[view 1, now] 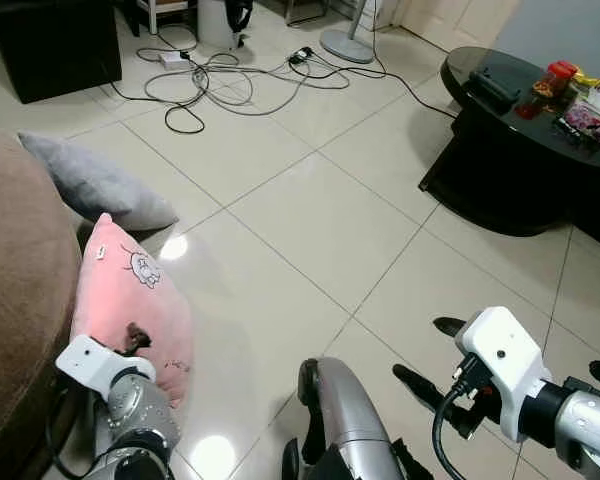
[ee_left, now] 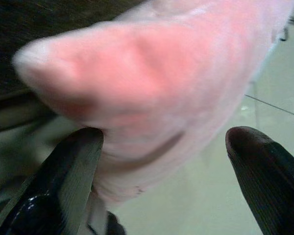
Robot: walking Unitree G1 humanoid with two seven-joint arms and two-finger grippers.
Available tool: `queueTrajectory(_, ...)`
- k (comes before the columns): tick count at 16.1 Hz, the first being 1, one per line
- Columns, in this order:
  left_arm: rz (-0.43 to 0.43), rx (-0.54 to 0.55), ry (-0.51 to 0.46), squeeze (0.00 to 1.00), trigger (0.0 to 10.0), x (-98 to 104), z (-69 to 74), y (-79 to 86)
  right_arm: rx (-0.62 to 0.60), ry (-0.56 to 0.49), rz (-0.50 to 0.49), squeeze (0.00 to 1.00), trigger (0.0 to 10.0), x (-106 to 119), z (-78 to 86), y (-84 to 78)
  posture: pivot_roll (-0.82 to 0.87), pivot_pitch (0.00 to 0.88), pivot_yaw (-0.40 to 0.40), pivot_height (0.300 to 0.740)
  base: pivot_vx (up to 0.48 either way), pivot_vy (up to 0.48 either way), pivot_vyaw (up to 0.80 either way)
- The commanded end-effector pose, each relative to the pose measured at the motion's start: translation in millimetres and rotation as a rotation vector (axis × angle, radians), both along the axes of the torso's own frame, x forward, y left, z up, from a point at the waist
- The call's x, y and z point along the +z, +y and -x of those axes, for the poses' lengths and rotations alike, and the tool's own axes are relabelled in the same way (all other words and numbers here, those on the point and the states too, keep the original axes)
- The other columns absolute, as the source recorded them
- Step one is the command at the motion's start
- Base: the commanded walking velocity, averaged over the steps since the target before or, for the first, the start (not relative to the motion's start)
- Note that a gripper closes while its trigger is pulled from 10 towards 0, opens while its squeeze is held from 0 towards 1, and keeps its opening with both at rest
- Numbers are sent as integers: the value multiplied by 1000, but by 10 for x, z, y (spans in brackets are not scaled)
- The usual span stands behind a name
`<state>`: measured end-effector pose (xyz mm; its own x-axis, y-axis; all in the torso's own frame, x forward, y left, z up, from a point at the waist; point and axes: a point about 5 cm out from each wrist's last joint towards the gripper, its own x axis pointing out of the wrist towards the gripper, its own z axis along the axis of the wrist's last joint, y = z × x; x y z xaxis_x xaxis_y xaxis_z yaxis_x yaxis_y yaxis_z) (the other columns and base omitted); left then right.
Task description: Move the pillow to the sofa from floor
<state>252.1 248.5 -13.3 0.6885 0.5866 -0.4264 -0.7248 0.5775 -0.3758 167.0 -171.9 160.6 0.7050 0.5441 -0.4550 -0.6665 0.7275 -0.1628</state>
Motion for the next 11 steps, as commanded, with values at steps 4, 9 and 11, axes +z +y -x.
queueTrajectory(4, 44, -97, -33, 0, 588, -22, -63, -181, -19, 9, 18, 0, 10000, 47, 28, -50, -456, 81, -272, 547, 0, 0, 0)
queueTrajectory(9, 12, -135, -8, 0, 0, -44, -39, -185, 22, 14, 46, 0, 10000, 29, 21, -44, -428, 86, -266, 547, 0, 0, 0)
queueTrajectory(11, -47, -255, 1, 0, 0, -51, -47, -269, 13, 9, 50, 0, 10000, -77, -62, -72, -340, 90, -214, 547, 0, 0, 0)
